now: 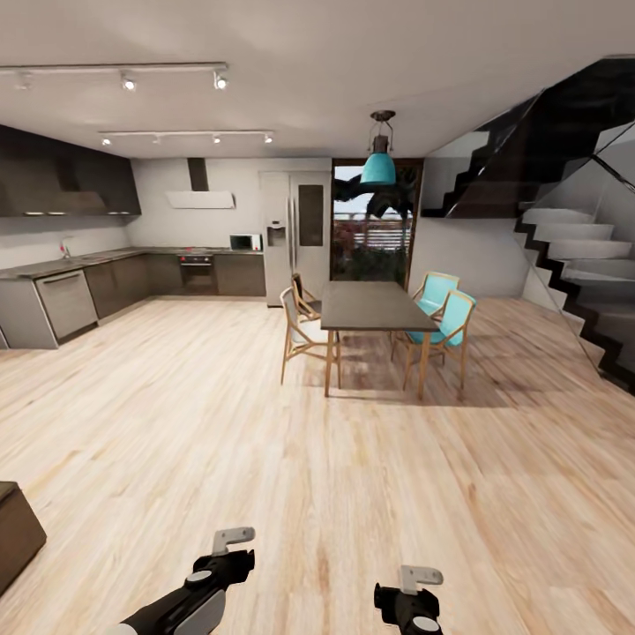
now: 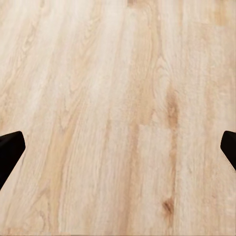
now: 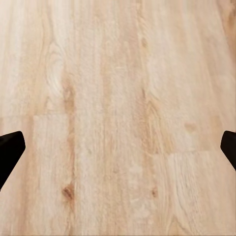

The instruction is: Place each of the two pumpkins and all three candles from the living room inside a cabinet in the living room (use any cabinet), then make sure every cabinet is closed, and position the cauldron so it is next to a table in the living room.

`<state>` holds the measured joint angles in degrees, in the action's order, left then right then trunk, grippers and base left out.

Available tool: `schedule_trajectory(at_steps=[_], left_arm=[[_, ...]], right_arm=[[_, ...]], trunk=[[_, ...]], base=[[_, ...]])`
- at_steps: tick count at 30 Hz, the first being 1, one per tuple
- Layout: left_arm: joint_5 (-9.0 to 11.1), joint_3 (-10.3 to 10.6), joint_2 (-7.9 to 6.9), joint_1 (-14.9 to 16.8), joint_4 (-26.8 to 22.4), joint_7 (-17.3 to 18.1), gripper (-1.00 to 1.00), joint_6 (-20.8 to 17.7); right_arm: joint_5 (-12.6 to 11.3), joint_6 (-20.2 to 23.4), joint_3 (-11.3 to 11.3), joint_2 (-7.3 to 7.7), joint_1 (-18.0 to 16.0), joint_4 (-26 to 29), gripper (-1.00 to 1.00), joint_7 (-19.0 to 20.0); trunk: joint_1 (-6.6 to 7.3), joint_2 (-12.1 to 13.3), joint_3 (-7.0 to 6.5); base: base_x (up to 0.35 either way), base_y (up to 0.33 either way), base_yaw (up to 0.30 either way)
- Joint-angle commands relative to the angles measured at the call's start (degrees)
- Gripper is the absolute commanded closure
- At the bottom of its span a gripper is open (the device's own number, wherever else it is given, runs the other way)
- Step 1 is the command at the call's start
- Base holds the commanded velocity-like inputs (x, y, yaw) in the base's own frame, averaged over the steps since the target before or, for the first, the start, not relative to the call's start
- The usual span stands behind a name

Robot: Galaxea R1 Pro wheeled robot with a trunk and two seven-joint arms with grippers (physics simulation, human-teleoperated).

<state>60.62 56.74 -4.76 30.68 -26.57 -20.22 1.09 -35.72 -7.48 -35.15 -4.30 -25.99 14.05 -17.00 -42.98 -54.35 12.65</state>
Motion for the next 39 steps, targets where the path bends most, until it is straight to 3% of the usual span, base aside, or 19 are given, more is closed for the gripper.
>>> schedule_trajectory(at_steps=[1,28,39], left_arm=[[0.47,0.48,-0.07,0.08,-0.15,-0.44,-1.0,0.12],[0.47,0.48,-0.07,0.08,-0.15,-0.44,-1.0,0.1],[0.48,0.48,-0.07,0.08,-0.15,-0.44,-1.0,0.1]], right_arm=[[-0.6,-0.28,-0.5,0.02,-0.05,-0.01,-1.0,-0.27],[-0.73,-0.28,-0.37,-0.23,-0.03,0.1,-1.0,-0.88],[-0.87,-0.27,-0.25,-0.5,-0.03,0.19,-1.0,-1.13]], trunk=[[-0.04,-0.05,0.08],[-0.04,-0.05,0.17],[-0.04,-0.05,0.77]], base=[[0.309,-0.038,0.0],[0.318,-0.004,0.002],[0.324,-0.017,0.166]])
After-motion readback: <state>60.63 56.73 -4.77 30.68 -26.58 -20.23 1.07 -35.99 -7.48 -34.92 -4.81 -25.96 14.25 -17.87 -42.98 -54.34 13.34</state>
